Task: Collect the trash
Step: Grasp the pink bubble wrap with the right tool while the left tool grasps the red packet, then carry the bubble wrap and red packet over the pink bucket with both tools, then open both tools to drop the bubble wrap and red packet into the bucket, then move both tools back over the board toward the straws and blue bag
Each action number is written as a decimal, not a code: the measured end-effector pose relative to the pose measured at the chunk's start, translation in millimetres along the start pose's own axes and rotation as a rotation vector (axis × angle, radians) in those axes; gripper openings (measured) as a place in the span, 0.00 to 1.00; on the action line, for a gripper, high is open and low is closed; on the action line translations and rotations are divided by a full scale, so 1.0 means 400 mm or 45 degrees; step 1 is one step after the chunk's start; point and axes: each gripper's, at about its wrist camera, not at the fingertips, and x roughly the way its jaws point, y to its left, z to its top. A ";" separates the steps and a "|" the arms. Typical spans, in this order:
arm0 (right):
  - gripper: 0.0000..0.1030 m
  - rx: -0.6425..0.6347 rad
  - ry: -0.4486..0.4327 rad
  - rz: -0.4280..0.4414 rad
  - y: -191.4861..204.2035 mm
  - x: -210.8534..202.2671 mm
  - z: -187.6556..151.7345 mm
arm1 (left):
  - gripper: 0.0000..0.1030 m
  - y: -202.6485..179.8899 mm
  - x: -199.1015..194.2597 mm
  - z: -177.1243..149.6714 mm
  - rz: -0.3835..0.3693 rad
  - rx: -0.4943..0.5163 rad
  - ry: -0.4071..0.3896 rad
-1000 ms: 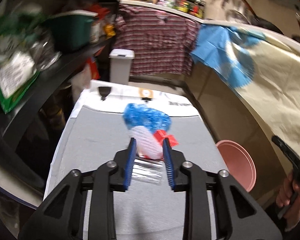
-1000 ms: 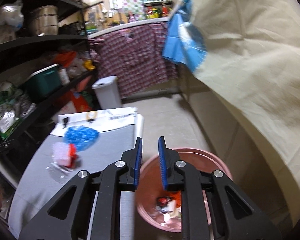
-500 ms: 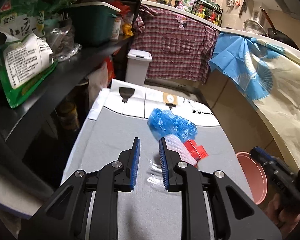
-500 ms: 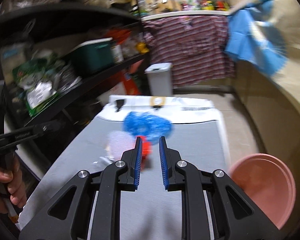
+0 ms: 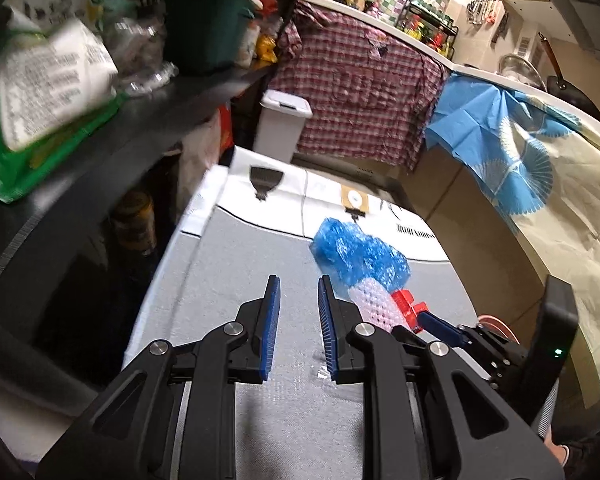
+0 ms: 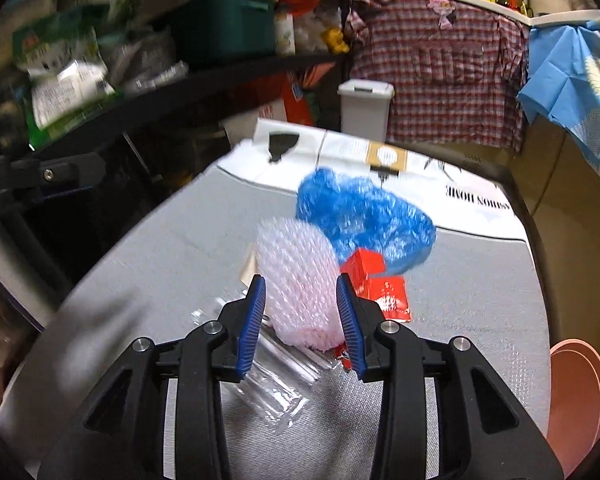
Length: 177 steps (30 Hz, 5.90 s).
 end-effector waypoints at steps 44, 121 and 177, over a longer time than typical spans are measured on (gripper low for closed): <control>0.12 0.218 -0.118 -0.112 -0.241 -0.305 -0.118 | 0.01 -0.144 0.116 -0.050 -0.095 0.141 0.086; 0.12 0.670 -0.248 -0.399 -0.722 -0.551 -0.218 | 0.01 -0.773 0.139 -0.254 -0.360 0.397 0.201; 0.52 0.200 -0.159 -0.429 -0.481 -0.521 -0.192 | 0.43 -0.153 0.091 -0.273 0.204 -0.172 0.141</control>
